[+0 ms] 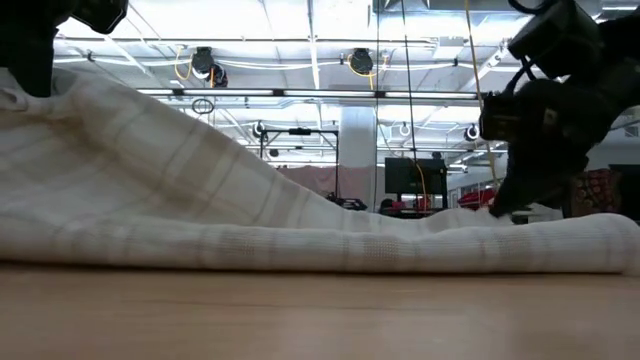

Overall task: Roll towel
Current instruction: Roll the white kitchen towel

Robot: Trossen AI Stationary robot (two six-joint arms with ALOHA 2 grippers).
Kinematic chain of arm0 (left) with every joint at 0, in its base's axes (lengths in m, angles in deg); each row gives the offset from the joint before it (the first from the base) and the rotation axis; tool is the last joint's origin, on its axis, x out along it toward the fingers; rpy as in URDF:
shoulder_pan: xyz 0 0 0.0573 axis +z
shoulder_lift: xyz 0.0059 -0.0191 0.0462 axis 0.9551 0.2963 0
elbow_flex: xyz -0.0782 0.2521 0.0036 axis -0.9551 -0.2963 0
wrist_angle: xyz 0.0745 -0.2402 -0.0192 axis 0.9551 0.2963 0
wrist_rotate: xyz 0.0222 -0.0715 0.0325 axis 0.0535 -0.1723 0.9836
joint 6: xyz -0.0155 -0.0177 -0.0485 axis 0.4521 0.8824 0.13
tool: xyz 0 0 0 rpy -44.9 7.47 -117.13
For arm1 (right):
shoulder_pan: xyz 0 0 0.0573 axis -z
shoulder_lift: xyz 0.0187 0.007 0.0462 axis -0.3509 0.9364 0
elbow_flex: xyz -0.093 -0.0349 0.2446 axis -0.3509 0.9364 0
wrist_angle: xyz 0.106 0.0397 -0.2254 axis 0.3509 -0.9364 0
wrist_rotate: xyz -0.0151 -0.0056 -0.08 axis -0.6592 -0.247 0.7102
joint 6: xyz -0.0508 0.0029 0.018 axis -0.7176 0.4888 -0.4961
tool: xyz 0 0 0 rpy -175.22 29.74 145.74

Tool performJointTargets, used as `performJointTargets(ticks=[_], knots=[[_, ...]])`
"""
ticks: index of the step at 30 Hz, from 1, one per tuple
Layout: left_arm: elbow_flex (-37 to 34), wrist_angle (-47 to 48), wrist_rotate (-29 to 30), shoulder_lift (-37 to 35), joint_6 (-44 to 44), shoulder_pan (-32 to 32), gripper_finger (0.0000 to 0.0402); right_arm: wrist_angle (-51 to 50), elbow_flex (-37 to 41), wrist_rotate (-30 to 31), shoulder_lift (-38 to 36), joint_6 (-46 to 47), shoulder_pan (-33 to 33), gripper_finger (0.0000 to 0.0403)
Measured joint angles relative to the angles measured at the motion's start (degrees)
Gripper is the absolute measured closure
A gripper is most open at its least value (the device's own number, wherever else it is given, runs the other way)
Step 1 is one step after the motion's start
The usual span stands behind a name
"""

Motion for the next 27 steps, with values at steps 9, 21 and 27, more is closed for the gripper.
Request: performJointTargets(ticks=[9, 21, 27], knots=[[1.49, -0.46, 2.83, 0.00, -0.04, 0.00, 0.0380, -1.87, -4.88, 0.13, -0.64, -1.84, 1.83, 0.0402], [1.37, 2.78, 7.55, 0.00, 0.01, 0.00, 0.0380, -8.81, -5.27, 3.07, -0.62, -2.80, 5.12, 0.0403], [-0.89, 2.84, 7.78, 0.45, 1.60, 0.08, 0.0380, -8.69, -5.27, 14.15, -0.62, 0.64, 5.35, 0.0403]])
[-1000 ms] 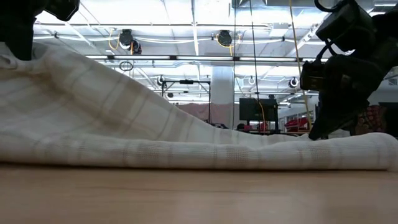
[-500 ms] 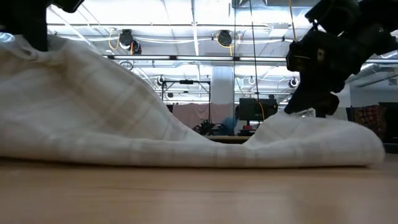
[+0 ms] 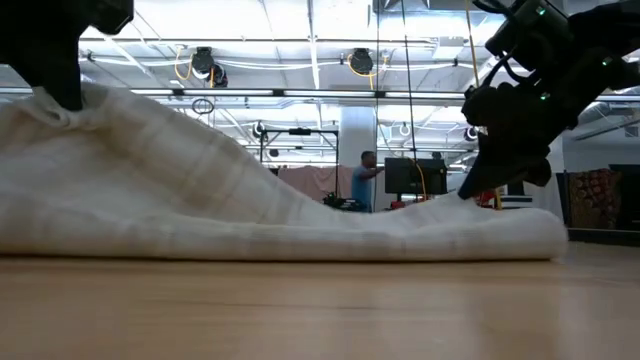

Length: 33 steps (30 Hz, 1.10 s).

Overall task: Roll towel
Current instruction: Roll the white kitchen towel

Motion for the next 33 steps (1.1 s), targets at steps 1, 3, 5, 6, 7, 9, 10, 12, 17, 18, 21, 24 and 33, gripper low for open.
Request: performJointTargets(ticks=[1, 3, 5, 6, 7, 9, 10, 12, 17, 18, 21, 24, 33], knots=[[-0.34, -0.08, 0.00, 0.09, 0.04, -0.01, 0.0380, 0.04, 0.00, 1.88, 0.00, 0.69, 0.01, 0.0403], [-0.46, -0.14, 0.01, 0.14, 0.01, 0.00, 0.0380, 0.27, 0.00, 3.61, 0.00, 1.35, 0.02, 0.0401], [-0.46, -0.21, 0.05, 0.34, 0.43, 0.29, 0.0380, 0.91, 0.00, 3.50, 0.02, 1.42, 0.03, 0.0394], [-0.48, -0.20, 0.03, 0.40, 0.97, 0.34, 0.0380, 1.45, 0.00, 3.19, 0.02, 1.44, -0.01, 0.0389], [-0.48, -0.19, 0.04, 0.40, 1.51, 0.36, 0.0380, 1.90, 0.00, 2.78, 0.02, 1.48, -0.01, 0.0383], [-0.48, -0.04, 0.20, 0.38, 3.14, 0.58, 0.0380, 2.06, 0.00, 1.92, 0.02, 1.58, -0.01, 0.0370], [-0.48, 0.20, 0.37, 0.40, 4.28, 0.77, 0.0380, 1.81, -0.03, 1.80, 0.02, 2.04, -0.03, 0.0363], [-0.48, 1.03, 0.89, 0.40, 7.12, 1.23, 0.0380, 1.05, -0.68, 1.70, 0.02, 2.83, -0.02, 0.0349], [-0.50, 1.75, 2.14, 0.42, 10.13, 2.74, 0.0380, -3.42, -3.92, -0.55, -1.38, 5.44, -0.15, 0.0324], [-0.50, 1.51, 2.34, 0.42, 10.12, 3.02, 0.0380, -3.95, -4.02, -1.30, -1.61, 6.85, -0.32, 0.0322], [-0.50, 1.29, 2.58, 0.42, 10.14, 3.42, 0.0380, -5.61, -3.97, -2.28, -1.48, 12.80, -1.90, 0.0321], [-0.50, 1.33, 2.52, 0.44, 10.20, 3.39, 0.0380, -5.77, -2.88, -2.31, -0.31, 16.24, -4.09, 0.0321], [-0.50, 2.10, -0.02, 0.44, 10.47, 3.33, 0.0380, 11.53, -2.50, -2.73, 1.40, 16.01, -8.93, 0.0324]])
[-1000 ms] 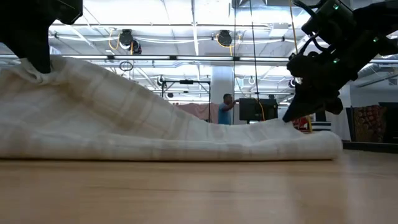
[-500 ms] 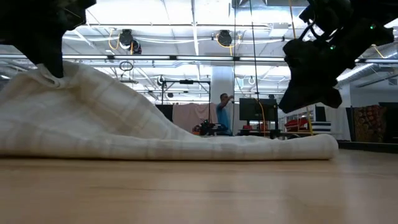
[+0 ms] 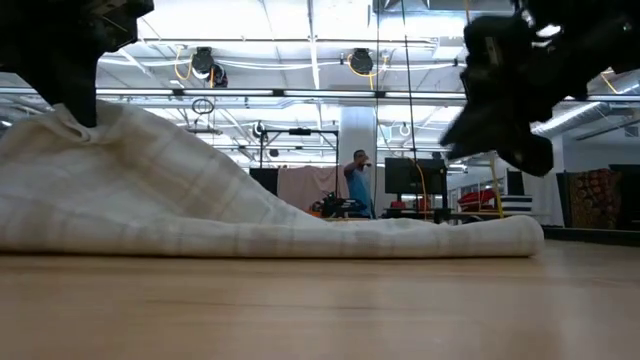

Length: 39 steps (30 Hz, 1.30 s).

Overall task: Roll towel
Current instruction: Roll the white kitchen towel

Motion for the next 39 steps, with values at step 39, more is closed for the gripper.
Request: performJointTargets(ticks=[39], knots=[[0.00, -9.48, -1.85, 0.00, -0.32, -0.39, 0.0380, -22.87, -21.84, -22.73, 32.48, -14.20, 2.93, 0.0403]])
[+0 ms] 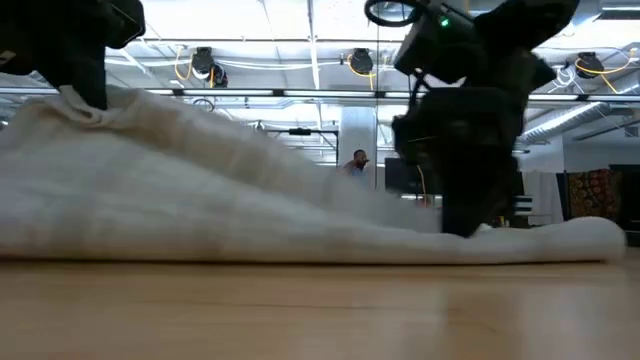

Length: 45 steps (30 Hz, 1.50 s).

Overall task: Roll towel
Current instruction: Roll the white kitchen towel

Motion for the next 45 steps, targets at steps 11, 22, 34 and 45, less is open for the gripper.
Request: performJointTargets(ticks=[11, 22, 34, 45], knots=[[0.02, -1.59, 1.31, 5.82, -3.69, 0.19, 0.0380, -11.84, 0.59, 0.79, -8.62, -3.68, -2.64, 0.0402], [0.02, -1.28, 1.48, 8.61, -2.78, 2.83, 0.0380, -11.67, 0.48, 6.32, -19.37, -0.17, -3.24, 0.0402], [0.02, 8.02, -4.92, 8.45, 3.37, 4.55, 0.0259, -13.04, 0.44, 6.71, -20.52, 0.79, -6.33, 0.0402], [5.56, 10.77, -12.02, 1.93, 1.29, 3.43, 0.0171, -14.09, 0.57, 6.51, -20.52, 0.18, -8.93, 0.0403]])
